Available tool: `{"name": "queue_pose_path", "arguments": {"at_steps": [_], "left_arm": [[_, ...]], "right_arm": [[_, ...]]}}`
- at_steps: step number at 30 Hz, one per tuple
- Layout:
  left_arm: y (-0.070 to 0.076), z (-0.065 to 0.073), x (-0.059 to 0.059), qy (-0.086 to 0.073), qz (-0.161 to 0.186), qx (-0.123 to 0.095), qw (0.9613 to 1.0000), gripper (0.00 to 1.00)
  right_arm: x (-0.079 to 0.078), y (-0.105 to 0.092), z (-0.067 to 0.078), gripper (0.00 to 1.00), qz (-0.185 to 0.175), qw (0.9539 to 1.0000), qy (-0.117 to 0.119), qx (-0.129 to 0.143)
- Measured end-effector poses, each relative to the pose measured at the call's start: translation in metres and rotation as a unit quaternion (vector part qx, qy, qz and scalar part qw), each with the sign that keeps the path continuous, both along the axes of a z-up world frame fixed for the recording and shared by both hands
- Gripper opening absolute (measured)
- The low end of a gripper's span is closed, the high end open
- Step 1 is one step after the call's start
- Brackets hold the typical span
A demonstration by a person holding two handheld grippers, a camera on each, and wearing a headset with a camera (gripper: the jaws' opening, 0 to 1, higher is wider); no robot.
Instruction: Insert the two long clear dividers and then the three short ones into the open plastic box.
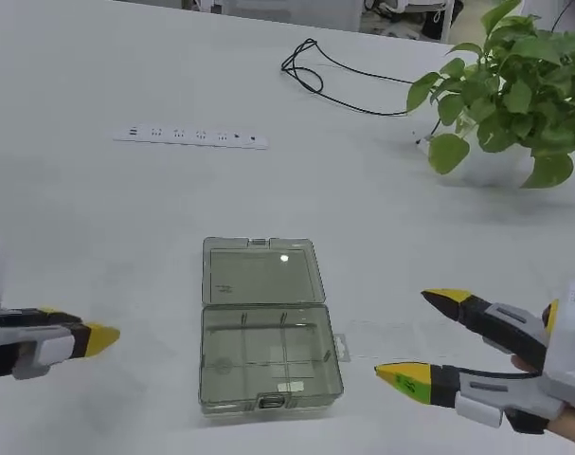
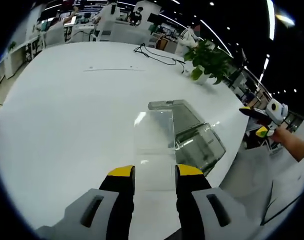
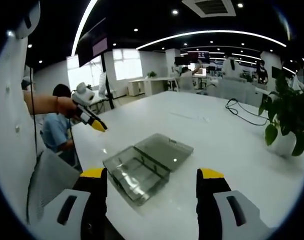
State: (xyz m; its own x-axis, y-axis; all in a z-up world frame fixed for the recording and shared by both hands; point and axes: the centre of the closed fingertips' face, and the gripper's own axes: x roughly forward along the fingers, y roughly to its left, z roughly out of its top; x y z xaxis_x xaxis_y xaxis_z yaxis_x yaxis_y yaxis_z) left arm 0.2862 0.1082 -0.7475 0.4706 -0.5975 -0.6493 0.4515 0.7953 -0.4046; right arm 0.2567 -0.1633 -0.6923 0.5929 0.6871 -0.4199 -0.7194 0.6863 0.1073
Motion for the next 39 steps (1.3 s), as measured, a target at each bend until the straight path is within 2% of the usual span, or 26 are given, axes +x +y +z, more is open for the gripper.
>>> {"name": "queue_pose_path", "arguments": {"at_steps": [3, 7, 14, 20, 28, 30, 32, 39], "left_arm": [[-0.010, 0.006, -0.001, -0.004, -0.003, -0.014, 0.9999, 0.30], [-0.027, 0.014, -0.004, -0.012, -0.015, -0.033, 0.9993, 0.30], [-0.056, 0.022, -0.010, -0.023, -0.040, -0.056, 0.9974, 0.30], [-0.081, 0.033, -0.015, -0.028, -0.052, -0.089, 0.9943, 0.30], [-0.108, 0.044, -0.017, -0.035, -0.063, -0.119, 0.9903, 0.30], [-0.114, 0.045, -0.017, -0.037, -0.067, -0.122, 0.9896, 0.30], [-0.120, 0.047, -0.018, -0.038, -0.072, -0.125, 0.9888, 0.30], [-0.138, 0.054, -0.021, -0.044, -0.087, -0.135, 0.9859, 0.30]], "right_arm": [[0.002, 0.008, 0.007, 0.69, -0.001, 1.0000, 0.001, 0.007], [0.006, 0.018, 0.021, 0.66, -0.007, 0.9995, -0.007, 0.030], [0.005, 0.035, 0.034, 0.59, -0.006, 0.9989, -0.002, 0.045], [0.004, 0.049, 0.044, 0.55, -0.011, 0.9982, -0.001, 0.059], [0.009, 0.055, 0.053, 0.45, -0.042, 0.9953, 0.013, 0.086], [0.010, 0.059, 0.058, 0.43, -0.049, 0.9934, 0.017, 0.103], [0.010, 0.065, 0.058, 0.41, -0.049, 0.9927, 0.024, 0.107], [0.007, 0.082, 0.044, 0.30, -0.054, 0.9906, 0.065, 0.107]]}}
